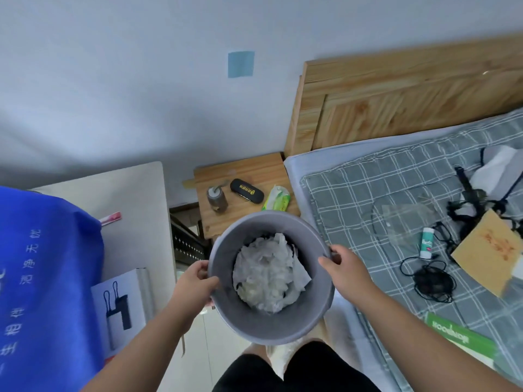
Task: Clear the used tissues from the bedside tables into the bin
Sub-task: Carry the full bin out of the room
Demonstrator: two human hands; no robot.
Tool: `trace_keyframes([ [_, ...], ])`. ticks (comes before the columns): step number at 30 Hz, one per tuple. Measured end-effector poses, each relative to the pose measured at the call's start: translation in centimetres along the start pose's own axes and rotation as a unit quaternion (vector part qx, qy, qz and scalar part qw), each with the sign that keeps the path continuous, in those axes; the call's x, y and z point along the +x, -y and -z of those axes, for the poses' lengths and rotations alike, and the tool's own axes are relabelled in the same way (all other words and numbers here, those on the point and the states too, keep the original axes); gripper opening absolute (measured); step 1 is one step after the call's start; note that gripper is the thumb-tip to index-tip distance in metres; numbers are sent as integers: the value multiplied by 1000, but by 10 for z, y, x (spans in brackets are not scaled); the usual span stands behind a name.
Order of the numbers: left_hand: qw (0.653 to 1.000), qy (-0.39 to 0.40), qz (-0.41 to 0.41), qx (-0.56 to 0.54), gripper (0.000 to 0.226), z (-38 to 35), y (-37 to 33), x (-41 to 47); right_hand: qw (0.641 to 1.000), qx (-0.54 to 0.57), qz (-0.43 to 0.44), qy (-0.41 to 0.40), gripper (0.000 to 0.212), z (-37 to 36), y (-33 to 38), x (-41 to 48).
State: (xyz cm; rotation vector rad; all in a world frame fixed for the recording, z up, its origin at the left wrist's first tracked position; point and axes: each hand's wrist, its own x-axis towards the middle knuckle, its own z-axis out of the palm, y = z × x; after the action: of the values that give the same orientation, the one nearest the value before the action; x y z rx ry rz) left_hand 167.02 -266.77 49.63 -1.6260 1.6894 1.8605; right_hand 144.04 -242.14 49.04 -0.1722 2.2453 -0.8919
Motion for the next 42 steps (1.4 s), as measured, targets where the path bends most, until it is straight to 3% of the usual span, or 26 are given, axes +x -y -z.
trace_keyframes([
  [13, 995, 40, -45, 75, 36, -55, -2, -68, 996, 56, 14, -63, 6, 61, -70, -91],
  [24, 970, 157, -87, 162, 41, -122, -32, -95, 970, 128, -51, -200, 8, 100, -137, -194],
  [33, 878, 337, -135, 314, 37, -189, -46, -104, 897, 185, -196, -349, 14, 33, -192, -304],
  [42, 720, 495, -163, 458, 45, -263, 9, -200, 770, 267, -320, -483, 25, -59, -231, -470],
])
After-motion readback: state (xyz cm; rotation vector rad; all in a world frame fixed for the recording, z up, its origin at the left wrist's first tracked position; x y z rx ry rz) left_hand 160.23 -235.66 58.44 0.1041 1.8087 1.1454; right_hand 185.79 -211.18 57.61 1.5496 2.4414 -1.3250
